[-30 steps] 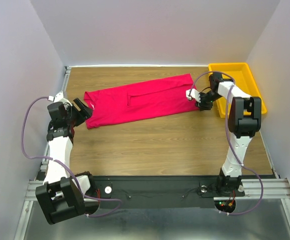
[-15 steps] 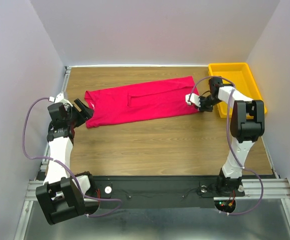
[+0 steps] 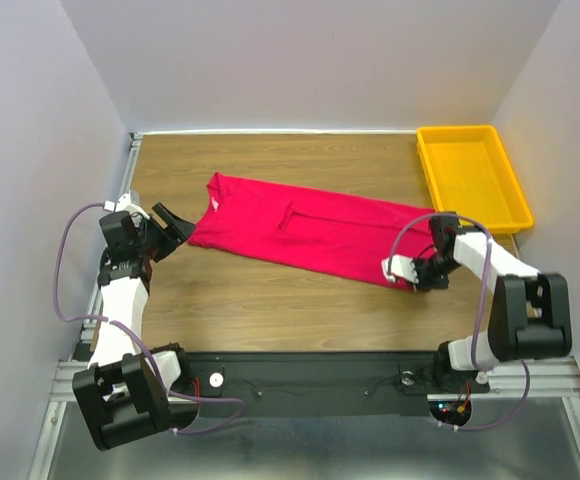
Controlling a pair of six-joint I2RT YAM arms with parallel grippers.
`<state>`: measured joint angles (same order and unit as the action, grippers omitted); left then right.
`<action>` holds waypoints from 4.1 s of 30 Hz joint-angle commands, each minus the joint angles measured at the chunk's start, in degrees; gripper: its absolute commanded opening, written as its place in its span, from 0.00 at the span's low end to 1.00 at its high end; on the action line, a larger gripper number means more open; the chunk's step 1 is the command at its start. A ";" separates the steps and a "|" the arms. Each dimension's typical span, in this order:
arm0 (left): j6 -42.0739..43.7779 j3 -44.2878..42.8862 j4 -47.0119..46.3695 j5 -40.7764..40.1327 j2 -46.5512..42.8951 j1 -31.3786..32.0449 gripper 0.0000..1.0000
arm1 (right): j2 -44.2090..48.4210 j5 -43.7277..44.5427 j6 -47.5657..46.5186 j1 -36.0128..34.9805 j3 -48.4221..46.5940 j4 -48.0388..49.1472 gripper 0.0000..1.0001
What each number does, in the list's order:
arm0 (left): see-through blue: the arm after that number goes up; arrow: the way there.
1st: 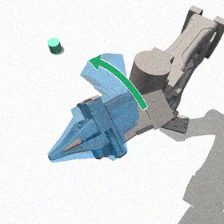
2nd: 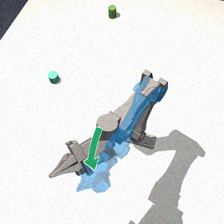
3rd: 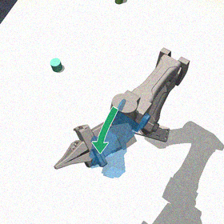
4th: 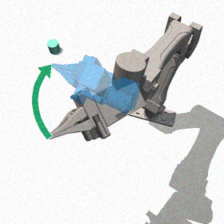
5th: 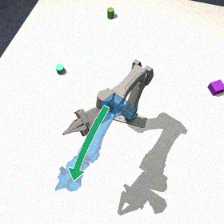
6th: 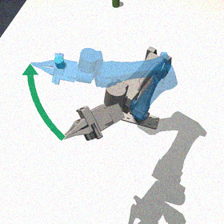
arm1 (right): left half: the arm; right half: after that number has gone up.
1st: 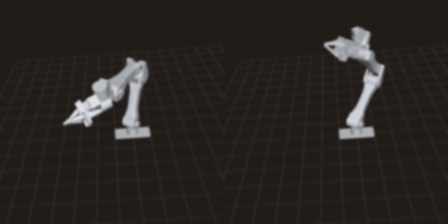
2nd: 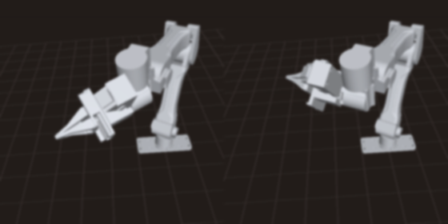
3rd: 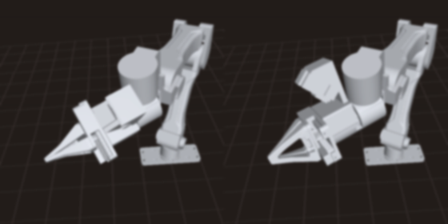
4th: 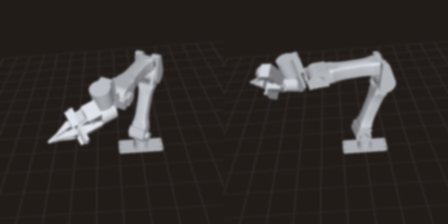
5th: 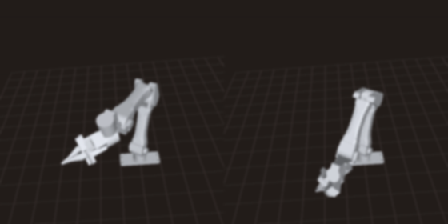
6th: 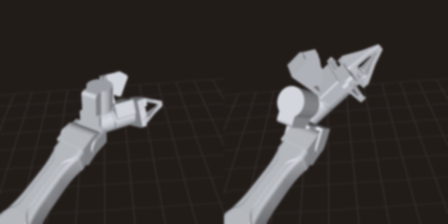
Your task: Fold and stack the t-shirts
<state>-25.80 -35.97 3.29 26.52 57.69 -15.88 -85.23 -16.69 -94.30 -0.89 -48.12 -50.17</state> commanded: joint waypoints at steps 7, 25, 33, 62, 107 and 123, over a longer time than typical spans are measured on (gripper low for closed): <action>-1.62 2.65 -1.53 0.90 -0.83 -0.38 0.80 | 12.81 -4.30 10.34 -0.34 -0.44 -7.05 0.44; -9.53 7.49 1.19 0.46 -2.32 0.76 0.80 | -35.33 -36.49 78.81 -12.80 -64.78 3.14 0.65; -11.11 8.98 0.31 1.34 -2.94 0.85 0.81 | -55.99 -15.59 97.81 -22.65 -86.27 14.28 0.72; -9.97 9.07 -0.74 4.24 -0.56 0.76 0.81 | -64.62 -18.47 94.83 -24.16 -84.95 23.10 0.59; -11.99 9.07 -3.03 4.85 4.18 1.20 0.80 | -69.02 11.16 112.85 -16.08 -92.25 29.43 0.04; -28.77 0.91 -26.83 -4.63 22.71 28.78 0.78 | -38.55 0.27 88.54 -13.01 -65.91 29.87 0.84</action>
<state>-48.25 -31.40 -13.63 25.34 77.28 8.25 -137.05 -10.61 5.82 -15.75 -120.40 -22.09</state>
